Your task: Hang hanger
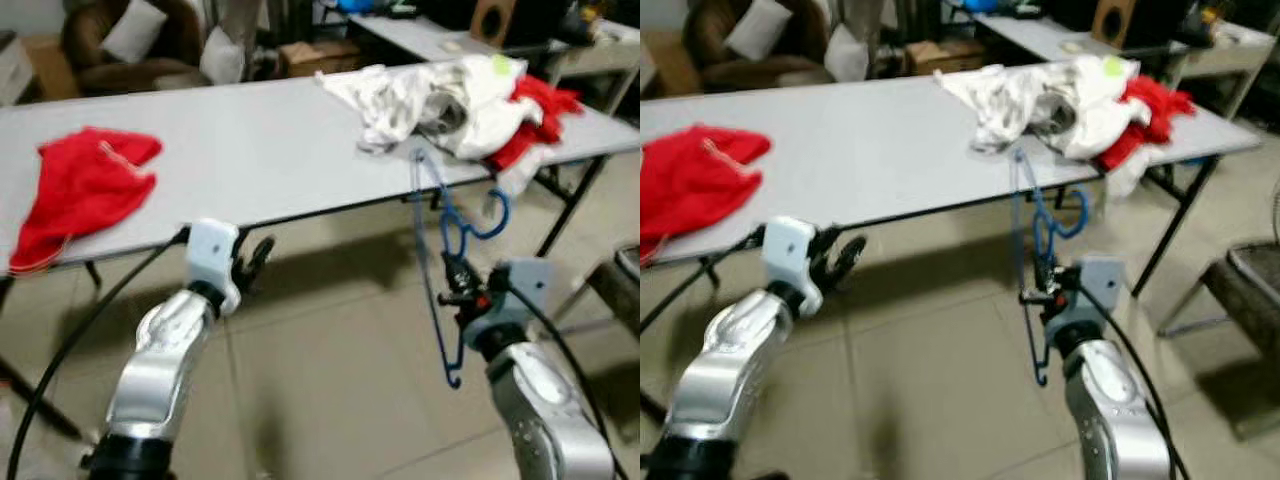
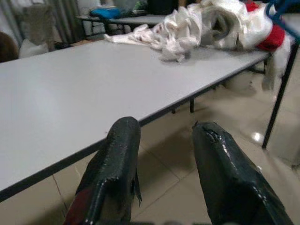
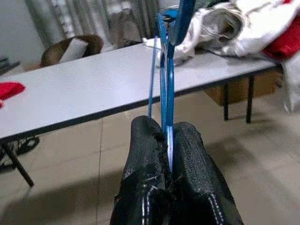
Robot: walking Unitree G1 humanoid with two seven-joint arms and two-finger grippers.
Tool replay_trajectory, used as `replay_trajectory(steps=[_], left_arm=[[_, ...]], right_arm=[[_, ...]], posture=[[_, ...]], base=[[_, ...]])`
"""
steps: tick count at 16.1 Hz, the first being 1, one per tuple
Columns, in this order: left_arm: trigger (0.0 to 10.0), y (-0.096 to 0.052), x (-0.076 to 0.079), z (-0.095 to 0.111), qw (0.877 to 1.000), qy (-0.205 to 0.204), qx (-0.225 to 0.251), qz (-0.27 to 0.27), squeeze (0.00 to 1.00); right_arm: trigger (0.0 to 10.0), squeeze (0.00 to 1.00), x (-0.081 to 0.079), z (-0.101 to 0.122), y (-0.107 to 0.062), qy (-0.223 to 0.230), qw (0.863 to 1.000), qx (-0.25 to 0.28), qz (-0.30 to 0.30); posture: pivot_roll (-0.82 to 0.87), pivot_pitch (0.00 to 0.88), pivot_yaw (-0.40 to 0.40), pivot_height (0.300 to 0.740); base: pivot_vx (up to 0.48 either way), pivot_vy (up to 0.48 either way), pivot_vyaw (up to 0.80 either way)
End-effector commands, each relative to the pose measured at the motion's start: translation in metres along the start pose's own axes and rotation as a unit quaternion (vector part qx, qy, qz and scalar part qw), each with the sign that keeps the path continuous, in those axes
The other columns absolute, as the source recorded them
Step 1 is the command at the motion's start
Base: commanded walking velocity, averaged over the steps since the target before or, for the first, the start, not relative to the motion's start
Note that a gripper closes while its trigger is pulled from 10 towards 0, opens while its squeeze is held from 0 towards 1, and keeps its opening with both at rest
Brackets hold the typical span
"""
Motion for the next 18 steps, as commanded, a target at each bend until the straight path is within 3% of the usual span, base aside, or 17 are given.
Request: replay_trajectory(steps=[1, 4, 7, 11, 14, 18], left_arm=[[10.0, -0.002, -0.007, 0.001, 1.000, 0.006, 0.002, 0.015, 0.00], [10.0, 0.000, -0.005, 0.003, 0.999, -0.024, 0.013, 0.032, 0.00], [10.0, -0.003, -0.001, 0.002, 1.000, -0.013, 0.010, 0.027, 0.00], [10.0, 0.001, -0.009, 0.001, 0.998, -0.018, 0.012, 0.061, 0.00], [10.0, 0.001, -0.010, 0.008, 0.998, -0.016, 0.020, 0.062, 0.00], [10.0, 0.003, -0.023, 0.008, 0.996, -0.017, 0.019, 0.083, 0.00]], right_arm=[[10.0, 0.00, -0.006, 0.000, 0.002, 0.000, 1.000, 0.002, 0.013], [10.0, 0.00, -0.009, 0.002, 0.010, -0.018, 0.999, -0.008, 0.031], [10.0, 0.00, 0.001, 0.002, 0.010, -0.021, 1.000, -0.014, 0.015], [10.0, 0.00, -0.004, 0.005, 0.016, -0.015, 0.999, -0.011, 0.027], [10.0, 0.00, 0.000, 0.005, 0.014, -0.019, 1.000, -0.008, 0.019], [10.0, 0.00, -0.010, 0.003, 0.017, -0.023, 0.999, -0.013, 0.036]], posture=[[-0.13, 0.000, 0.003, 0.740], [-0.13, 0.000, -0.007, 0.740], [-0.12, 0.000, -0.029, 0.740], [-0.13, 0.000, -0.038, 0.740], [-0.13, 0.000, -0.029, 0.740], [-0.14, 0.000, -0.023, 0.740]], base=[[0.000, 0.352, 0.00], [0.000, 0.116, 0.00], [0.000, 0.000, 0.00], [0.000, 0.000, 0.00], [0.266, 0.000, 0.00], [0.295, 0.000, 0.00]])
Point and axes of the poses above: a point about 5 cm out from each wrist's last joint towards the gripper, its own y axis pointing out of the wrist towards the gripper, its own z axis along the axis of the wrist's last joint, x = y × z, the point moved 3 cm from there along y, pointing out of the wrist towards the gripper, and after that the axes turned 2 degrees about y, right-handed, at the moved point
